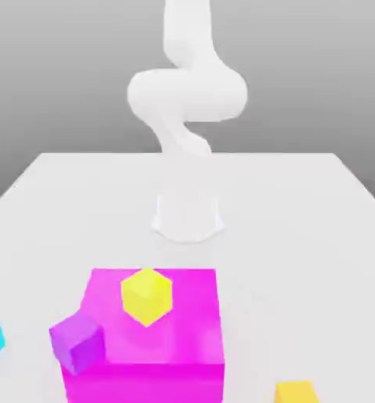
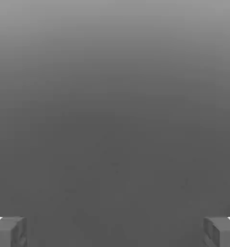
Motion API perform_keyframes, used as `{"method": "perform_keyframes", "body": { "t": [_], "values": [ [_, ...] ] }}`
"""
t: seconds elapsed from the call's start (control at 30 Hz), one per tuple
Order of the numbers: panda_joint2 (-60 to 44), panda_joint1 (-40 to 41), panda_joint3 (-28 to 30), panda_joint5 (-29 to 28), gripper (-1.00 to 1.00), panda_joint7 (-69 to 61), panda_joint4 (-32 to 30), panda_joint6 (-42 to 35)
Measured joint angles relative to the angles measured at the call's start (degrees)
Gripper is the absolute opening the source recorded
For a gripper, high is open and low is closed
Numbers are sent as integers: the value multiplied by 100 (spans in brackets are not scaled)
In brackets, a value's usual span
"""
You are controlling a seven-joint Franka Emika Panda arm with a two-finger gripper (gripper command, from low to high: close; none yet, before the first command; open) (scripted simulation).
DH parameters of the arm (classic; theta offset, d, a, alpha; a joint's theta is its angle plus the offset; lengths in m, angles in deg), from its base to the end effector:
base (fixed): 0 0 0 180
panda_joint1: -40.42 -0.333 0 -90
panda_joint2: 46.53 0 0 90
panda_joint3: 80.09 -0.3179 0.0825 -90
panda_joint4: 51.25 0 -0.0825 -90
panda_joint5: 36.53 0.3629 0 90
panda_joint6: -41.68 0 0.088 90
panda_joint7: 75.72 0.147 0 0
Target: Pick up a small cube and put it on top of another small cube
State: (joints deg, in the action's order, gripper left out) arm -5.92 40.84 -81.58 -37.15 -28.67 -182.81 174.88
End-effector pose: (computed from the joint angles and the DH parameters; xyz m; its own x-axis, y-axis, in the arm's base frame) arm 0.3839 0.0097 0.6548 0.5134 -0.7125 0.4782 -0.5331 -0.7015 -0.4730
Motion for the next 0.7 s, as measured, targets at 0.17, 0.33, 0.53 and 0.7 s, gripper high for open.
{"method": "perform_keyframes", "body": {
  "t": [0.17,0.33,0.53,0.7],
  "values": [
    [-1071,65,-301,-159,0,272,44,290],
    [-2110,86,-562,-359,0,568,86,571],
    [-3358,66,-829,-620,0,937,138,905],
    [-4397,-117,-911,-808,0,1224,181,1184]
  ]
}}
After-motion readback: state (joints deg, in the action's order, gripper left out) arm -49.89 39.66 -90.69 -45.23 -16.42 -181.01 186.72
